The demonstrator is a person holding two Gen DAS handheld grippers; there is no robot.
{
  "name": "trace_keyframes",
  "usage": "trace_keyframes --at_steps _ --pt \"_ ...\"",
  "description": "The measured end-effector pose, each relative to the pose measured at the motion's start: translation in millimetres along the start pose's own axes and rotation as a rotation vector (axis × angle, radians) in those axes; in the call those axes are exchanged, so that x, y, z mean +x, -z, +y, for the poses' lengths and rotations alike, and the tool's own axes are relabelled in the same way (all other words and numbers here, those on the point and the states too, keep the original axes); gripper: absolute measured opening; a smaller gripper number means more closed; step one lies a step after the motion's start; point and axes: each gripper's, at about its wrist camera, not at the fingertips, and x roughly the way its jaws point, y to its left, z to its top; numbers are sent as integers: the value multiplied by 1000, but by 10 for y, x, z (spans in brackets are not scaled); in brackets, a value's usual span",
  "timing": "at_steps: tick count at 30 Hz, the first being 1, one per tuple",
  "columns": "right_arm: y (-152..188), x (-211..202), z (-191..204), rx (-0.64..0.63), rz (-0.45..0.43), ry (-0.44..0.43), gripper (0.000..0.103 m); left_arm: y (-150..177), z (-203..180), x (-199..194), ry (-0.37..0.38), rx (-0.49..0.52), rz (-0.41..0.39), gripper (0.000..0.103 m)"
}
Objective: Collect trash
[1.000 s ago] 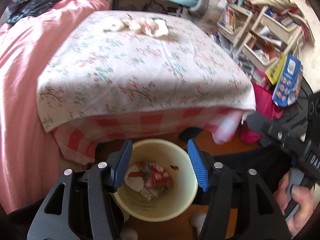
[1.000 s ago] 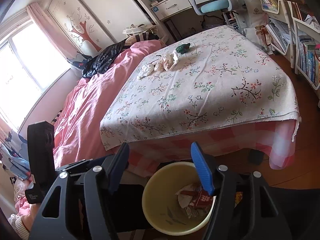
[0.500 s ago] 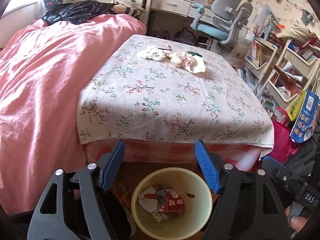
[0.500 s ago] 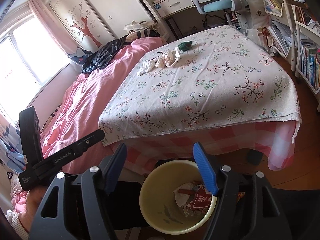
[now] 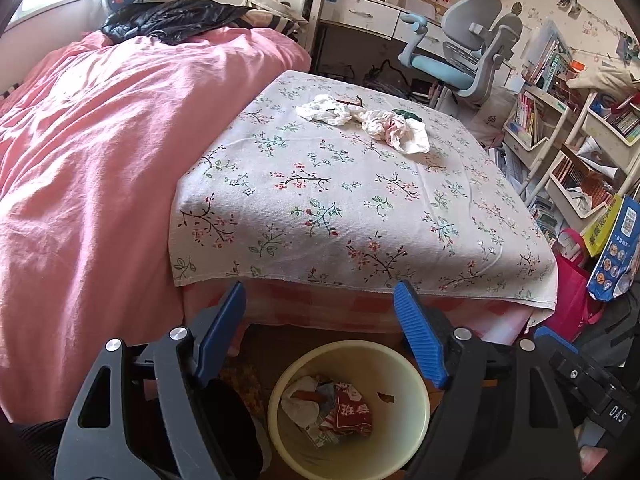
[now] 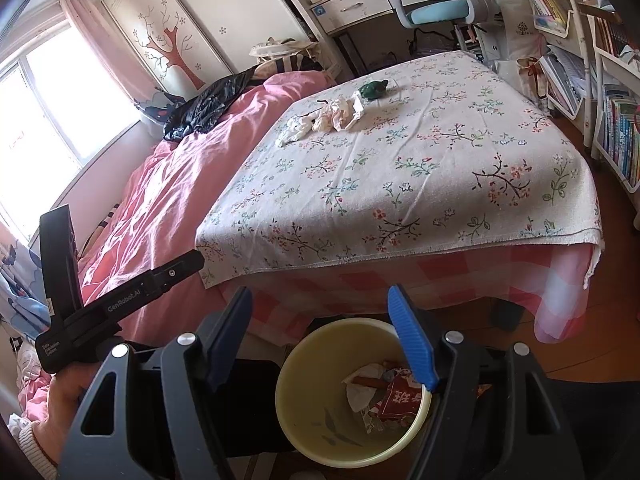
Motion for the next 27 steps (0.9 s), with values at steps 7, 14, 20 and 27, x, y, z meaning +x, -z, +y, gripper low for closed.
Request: trace_keyframes --at_steps 7,14,20,27 --pt "8 5 5 -8 6 3 68 13 -23 1 -7 8 -7 74" --pt "24 58 71 -27 18 8 68 -3 8 -8 4 -18 -12 74" --pt "-26 49 99 -18 13 -6 69 -51 48 -54 13 -48 -31 74" --pt "-314 30 197 -62 -12 -12 70 -175 8 -127 0 -21 -79 76"
